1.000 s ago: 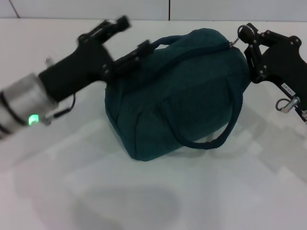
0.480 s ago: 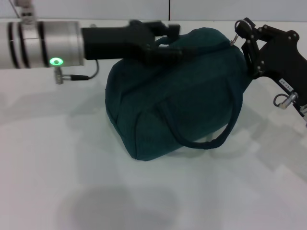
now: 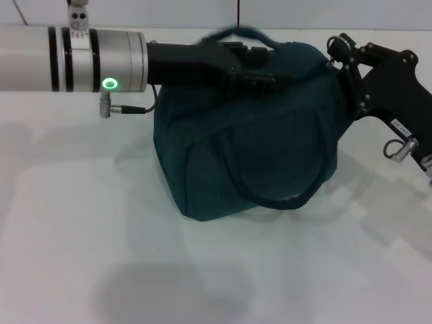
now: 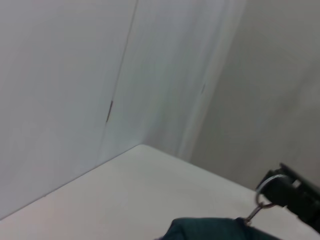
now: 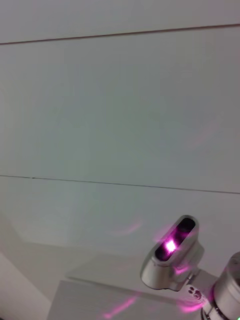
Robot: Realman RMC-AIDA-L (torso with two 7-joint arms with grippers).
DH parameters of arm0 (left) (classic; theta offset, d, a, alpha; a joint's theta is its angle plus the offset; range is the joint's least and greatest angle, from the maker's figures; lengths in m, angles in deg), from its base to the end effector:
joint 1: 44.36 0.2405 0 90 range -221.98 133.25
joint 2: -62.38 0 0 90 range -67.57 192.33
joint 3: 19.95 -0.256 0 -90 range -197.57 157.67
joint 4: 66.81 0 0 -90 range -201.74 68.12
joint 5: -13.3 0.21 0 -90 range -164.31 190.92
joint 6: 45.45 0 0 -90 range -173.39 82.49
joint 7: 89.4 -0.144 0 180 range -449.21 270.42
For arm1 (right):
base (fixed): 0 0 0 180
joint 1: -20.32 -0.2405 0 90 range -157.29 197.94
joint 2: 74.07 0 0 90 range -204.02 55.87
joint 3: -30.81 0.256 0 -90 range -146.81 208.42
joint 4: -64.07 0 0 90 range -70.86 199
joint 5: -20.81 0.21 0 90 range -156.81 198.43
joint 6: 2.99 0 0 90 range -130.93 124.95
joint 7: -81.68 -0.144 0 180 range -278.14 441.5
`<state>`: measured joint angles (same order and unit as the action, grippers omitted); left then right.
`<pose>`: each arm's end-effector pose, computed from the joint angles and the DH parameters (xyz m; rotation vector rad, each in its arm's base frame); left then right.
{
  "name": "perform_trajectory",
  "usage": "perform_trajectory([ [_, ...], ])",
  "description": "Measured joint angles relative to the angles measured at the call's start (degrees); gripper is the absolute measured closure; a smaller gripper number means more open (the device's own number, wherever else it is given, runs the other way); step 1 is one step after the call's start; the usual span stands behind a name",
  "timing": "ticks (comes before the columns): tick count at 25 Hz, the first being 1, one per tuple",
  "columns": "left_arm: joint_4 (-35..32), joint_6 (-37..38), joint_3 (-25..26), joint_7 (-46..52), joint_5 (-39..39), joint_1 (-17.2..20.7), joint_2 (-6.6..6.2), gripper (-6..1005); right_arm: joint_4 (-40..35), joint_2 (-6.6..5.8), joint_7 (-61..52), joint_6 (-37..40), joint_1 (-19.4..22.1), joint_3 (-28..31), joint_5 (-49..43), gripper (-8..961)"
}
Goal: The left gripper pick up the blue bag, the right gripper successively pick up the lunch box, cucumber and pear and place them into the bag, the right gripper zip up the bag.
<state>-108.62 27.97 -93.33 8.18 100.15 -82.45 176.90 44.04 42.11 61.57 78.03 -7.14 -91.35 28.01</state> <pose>-0.1601 0.3863 -0.0164 -2.7952 -0.6500 -0.7838 0.2138 0.3242 -0.0353 -2.0570 0.0967 1.2021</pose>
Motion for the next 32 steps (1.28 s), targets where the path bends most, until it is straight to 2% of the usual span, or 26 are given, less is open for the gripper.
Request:
perform_trajectory([
  [6, -0.1, -4.6, 0.0, -0.8, 3.5, 0.4, 1.5, 218, 0.0, 0.01, 0.0, -0.2, 0.1, -0.1, 0.0, 888],
  [10, -0.1, -5.2, 0.0, -2.3, 4.4, 1.0, 2.0, 235, 0.0, 0.0, -0.1, -0.2, 0.3, -0.1, -0.1, 887],
  [14, -0.1, -5.3, 0.1, -5.2, 4.2, 1.6, 2.42, 335, 0.0, 0.0, -0.1, -0.1, 0.6, 0.0, -0.1, 886],
  [18, -0.2, -5.3, 1.1, -8.0, 4.4, 2.4, 3.47, 436, 0.0, 0.0, -0.1, -0.2, 0.6, 0.1, -0.1, 885],
  [24, -0.3, -5.4, 1.6, -13.8, 4.2, 3.8, 4.33, 519, 0.3, 0.0, -0.1, -0.3, 0.8, 0.4, 0.3, 883],
  [27, -0.5, -5.2, 3.4, -17.3, 3.0, 5.5, 4.93, 544, 0.7, 0.0, -0.2, -0.3, 0.9, 0.7, 0.4, 883],
  [32, -1.1, -4.9, 4.1, -20.2, 0.3, 7.1, 4.9, 587, 0.7, 0.0, -0.3, -0.3, 1.2, 0.9, 0.6, 881],
])
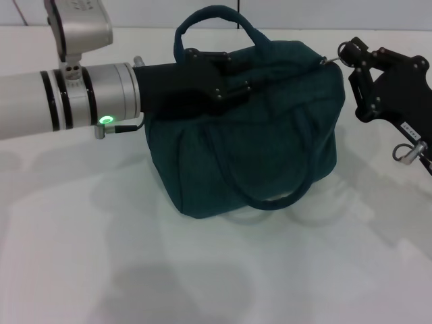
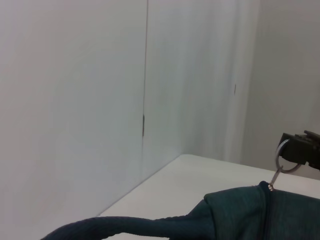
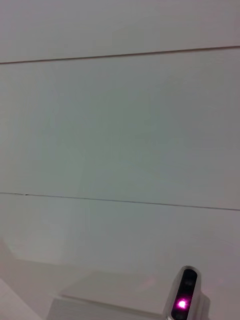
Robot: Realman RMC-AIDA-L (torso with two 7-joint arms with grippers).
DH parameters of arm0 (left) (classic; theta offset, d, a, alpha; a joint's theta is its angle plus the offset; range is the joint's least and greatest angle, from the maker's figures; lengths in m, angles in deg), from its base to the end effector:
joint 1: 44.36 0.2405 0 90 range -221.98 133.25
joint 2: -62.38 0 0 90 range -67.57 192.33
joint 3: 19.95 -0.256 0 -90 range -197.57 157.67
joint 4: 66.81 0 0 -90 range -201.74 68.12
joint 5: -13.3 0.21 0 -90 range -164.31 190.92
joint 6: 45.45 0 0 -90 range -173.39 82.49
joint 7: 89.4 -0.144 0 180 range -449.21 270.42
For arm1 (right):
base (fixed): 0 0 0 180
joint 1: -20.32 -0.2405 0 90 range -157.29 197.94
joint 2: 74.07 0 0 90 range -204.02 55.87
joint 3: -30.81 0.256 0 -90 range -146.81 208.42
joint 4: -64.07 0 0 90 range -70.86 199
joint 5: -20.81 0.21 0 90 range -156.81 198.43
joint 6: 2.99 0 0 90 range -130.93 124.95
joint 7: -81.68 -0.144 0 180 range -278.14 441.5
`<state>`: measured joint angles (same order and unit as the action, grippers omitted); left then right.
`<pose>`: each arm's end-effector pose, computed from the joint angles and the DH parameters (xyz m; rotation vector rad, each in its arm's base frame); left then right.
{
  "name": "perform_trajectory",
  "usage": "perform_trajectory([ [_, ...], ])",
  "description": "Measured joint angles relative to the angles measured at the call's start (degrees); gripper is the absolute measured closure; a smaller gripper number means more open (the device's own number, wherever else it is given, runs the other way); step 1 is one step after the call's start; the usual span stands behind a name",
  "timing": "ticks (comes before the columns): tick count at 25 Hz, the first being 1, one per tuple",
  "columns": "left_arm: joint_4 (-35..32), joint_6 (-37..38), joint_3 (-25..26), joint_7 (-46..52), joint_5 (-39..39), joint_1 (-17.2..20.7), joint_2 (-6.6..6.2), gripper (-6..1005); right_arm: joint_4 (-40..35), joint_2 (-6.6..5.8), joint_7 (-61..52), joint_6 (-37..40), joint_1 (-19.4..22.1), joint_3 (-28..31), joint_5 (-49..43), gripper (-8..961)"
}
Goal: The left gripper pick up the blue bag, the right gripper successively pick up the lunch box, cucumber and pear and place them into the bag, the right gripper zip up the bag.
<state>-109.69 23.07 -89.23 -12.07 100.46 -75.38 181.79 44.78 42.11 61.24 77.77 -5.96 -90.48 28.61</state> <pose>-0.1932 0.3719 -0.0300 -2.6348 -0.3781 -0.7566 0.2251 0.3224 -0.0320 -2.0300 0.1409 1.1760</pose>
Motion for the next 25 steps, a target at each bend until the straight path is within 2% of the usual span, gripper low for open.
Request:
perform_trajectory([
  [9, -0.7, 0.7, -0.3, 0.2, 3.2, -0.3, -0.32, 655, 0.0, 0.0, 0.0, 0.0, 0.0, 0.0, 0.1, 879],
  [15, -2.8, 4.1, 0.0, -2.3, 3.3, 1.4, 0.04, 694, 0.2, 0.0, 0.0, 0.0, 0.0, 0.8, 0.2, 877],
  [25, -3.8, 4.5, 0.1, -5.3, -0.1, 3.4, 0.0, 781, 2.4, 0.0, -3.7, -3.3, 0.2, 2.2, 1.8, 874],
])
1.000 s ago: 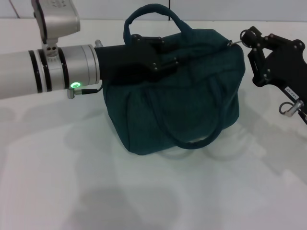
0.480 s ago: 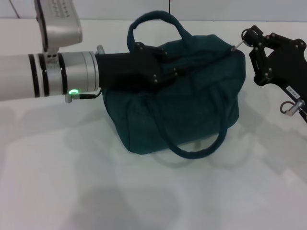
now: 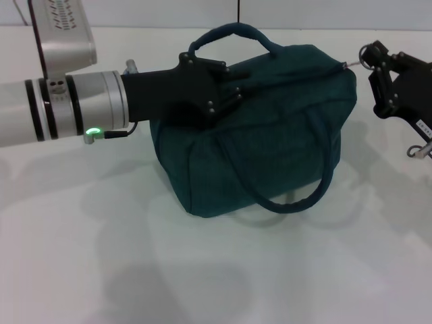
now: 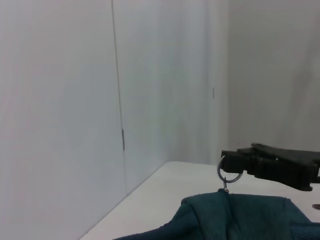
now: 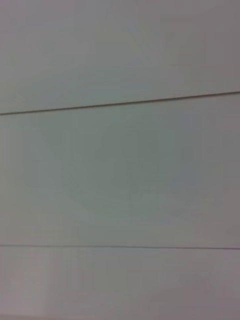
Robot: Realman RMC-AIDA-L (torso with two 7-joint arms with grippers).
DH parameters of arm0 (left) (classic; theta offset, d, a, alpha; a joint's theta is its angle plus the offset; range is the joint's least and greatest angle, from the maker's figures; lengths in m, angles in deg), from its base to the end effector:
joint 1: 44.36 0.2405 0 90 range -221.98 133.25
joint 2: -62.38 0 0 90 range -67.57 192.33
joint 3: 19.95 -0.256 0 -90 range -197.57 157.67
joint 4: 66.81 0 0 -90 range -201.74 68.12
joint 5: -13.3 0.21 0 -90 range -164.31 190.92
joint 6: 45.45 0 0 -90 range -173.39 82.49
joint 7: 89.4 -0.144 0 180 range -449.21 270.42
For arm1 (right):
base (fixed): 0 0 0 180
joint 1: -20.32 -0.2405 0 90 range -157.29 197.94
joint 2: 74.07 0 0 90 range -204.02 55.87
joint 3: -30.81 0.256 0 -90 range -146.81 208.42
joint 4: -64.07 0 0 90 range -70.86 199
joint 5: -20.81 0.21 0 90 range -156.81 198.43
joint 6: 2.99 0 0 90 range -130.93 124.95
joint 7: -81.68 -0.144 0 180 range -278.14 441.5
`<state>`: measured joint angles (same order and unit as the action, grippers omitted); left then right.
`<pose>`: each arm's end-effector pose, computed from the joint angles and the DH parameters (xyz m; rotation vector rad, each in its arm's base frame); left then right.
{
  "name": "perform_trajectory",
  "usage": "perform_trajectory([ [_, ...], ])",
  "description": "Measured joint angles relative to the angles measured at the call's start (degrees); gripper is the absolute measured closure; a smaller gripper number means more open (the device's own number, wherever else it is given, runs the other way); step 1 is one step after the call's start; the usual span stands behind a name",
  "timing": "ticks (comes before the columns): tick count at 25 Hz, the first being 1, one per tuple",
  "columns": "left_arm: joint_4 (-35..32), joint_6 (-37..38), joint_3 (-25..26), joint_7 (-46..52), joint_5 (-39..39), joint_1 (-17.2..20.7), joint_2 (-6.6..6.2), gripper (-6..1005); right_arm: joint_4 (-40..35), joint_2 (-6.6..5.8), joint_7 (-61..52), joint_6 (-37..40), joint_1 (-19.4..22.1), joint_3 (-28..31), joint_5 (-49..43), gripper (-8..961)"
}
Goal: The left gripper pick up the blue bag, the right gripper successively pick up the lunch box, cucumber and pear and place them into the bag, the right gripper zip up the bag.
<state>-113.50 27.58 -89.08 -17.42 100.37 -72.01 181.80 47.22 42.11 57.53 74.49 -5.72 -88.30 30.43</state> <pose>-0.1959 0.3565 -0.0212 -2.6526 -0.2124 -0.7723 0.2465 0.3302 -0.0266 -1.9847 0.2930 1.1156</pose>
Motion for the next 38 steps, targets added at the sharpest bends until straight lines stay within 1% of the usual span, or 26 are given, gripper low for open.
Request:
perform_trajectory([
  [8, 0.2, -0.1, -0.2, -0.1, 1.2, -0.5, -0.01, 845, 0.4, 0.0, -0.3, -0.3, 0.3, 0.1, 0.0, 872],
  [17, -0.3, 0.9, 0.0, -4.7, -1.4, 1.2, 0.04, 892, 0.6, -0.07, -0.6, -0.9, 0.7, 0.3, 0.7, 870],
  [21, -0.3, 1.0, 0.4, -5.1, -2.1, 1.4, -0.03, 922, 1.5, -0.08, -2.4, -1.1, 1.0, 0.8, 1.1, 868],
  [29, -0.3, 2.2, 3.3, -5.8, -2.3, 2.1, -0.12, 934, 2.0, -0.28, -4.6, -1.1, 1.2, 1.6, 1.4, 866],
  [33, -0.1, 2.5, 3.3, -6.6, -2.4, 1.9, -0.03, 938, 1.7, -0.29, -4.8, -1.1, 0.1, 0.5, 0.9, 865],
  [37, 0.1, 2.5, 3.2, -6.9, -2.3, 1.7, -0.01, 961, 1.4, -0.28, -4.8, -1.2, 0.0, -0.1, 0.6, 864],
  [38, 0.1, 2.5, 3.2, -7.0, -2.3, 1.6, 0.0, 967, 1.4, -0.26, -4.8, -1.3, 0.0, -0.3, 0.6, 826],
])
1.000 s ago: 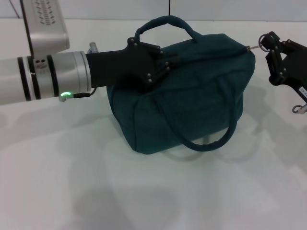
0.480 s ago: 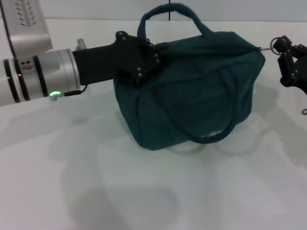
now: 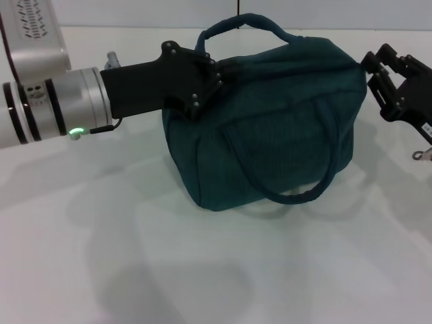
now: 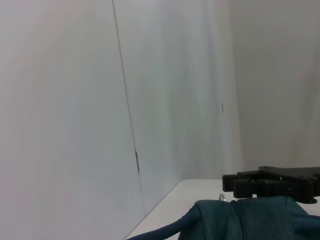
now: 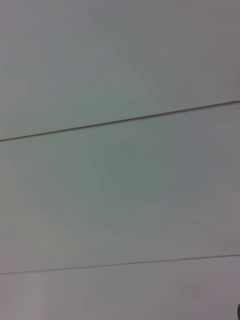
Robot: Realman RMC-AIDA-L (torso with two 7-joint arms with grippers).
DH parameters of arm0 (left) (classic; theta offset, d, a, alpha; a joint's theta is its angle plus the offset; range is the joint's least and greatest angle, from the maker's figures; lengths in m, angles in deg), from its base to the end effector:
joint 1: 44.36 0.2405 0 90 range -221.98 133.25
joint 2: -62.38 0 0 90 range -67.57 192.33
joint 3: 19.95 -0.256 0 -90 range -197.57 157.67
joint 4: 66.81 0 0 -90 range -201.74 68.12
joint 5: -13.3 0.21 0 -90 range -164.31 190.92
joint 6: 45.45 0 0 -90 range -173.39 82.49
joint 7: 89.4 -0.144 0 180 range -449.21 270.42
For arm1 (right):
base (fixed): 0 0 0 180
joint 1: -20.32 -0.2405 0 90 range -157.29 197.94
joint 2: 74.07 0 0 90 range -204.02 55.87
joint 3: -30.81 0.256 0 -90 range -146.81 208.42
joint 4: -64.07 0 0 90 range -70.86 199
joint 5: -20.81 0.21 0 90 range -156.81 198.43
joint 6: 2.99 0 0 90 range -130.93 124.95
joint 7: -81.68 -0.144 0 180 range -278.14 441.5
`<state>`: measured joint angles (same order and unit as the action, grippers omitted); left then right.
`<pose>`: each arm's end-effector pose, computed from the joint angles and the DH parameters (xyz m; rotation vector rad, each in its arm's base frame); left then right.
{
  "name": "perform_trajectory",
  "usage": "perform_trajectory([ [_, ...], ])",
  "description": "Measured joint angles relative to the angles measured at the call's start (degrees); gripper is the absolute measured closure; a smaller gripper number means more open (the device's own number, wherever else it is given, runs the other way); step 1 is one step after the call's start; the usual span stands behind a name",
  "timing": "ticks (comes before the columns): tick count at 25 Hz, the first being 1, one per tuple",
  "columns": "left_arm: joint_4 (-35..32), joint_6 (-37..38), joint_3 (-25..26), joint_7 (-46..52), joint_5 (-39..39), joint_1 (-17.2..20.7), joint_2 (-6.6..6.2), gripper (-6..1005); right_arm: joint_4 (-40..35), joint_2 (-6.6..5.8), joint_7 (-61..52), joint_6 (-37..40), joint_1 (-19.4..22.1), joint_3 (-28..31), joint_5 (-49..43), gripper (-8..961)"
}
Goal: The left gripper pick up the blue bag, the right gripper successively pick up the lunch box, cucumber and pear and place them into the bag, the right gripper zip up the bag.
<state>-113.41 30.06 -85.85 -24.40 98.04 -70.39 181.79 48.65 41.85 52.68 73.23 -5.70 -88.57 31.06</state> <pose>-0.2033 0.3529 -0.0073 -2.5766 -0.1038 -0.8142 0.2572 0.3308 -0.0260 -1.9874 0.4093 1.1159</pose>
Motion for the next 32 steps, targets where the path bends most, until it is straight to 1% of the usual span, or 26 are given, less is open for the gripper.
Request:
perform_trajectory([
  [5, 0.1, -0.1, -0.1, -0.9, -0.1, 0.0, 0.12, 974, 0.1, 0.1, 0.7, 1.9, 1.2, 0.3, 0.5, 643],
  [10, 1.5, -0.1, 0.1, -2.8, -0.2, -0.1, 0.18, 979, 2.4, -0.47, 1.3, 3.3, 2.5, 2.1, 0.6, 486],
  [14, 2.9, -0.3, 0.1, -3.7, -0.2, -1.1, 0.15, 981, 6.0, -0.37, 1.4, 2.5, 2.7, 4.0, 0.6, 490],
  [15, 3.1, -0.3, 0.0, -3.9, -0.2, -1.3, 0.14, 981, 6.6, -0.36, 1.4, 1.0, 2.5, 4.2, 0.5, 491],
  [20, 3.8, -0.3, -0.4, -4.5, -0.3, -2.2, 0.18, 983, 5.8, -0.37, 1.4, -2.3, 1.7, 4.1, 0.2, 496],
  [25, 4.0, -0.3, -0.5, -4.7, -0.3, -2.4, 0.21, 983, 4.2, -0.25, 1.5, -2.8, -0.1, 3.8, 0.1, 502],
  [27, 4.0, -0.3, -0.5, -4.7, -0.3, -2.4, 0.21, 983, 3.0, -0.21, 1.6, -7.0, -0.9, 5.1, 0.7, 503],
  [30, 4.0, -0.2, -0.5, -4.7, -0.3, -2.5, 0.21, 983, 2.5, -0.33, -0.1, -16.8, -1.1, 10.5, 2.4, 506],
  [32, 4.0, -0.2, -0.4, -4.8, -0.3, -2.5, 0.21, 983, 2.5, -0.4, -0.5, -18.2, -0.5, 10.4, 1.8, 507],
])
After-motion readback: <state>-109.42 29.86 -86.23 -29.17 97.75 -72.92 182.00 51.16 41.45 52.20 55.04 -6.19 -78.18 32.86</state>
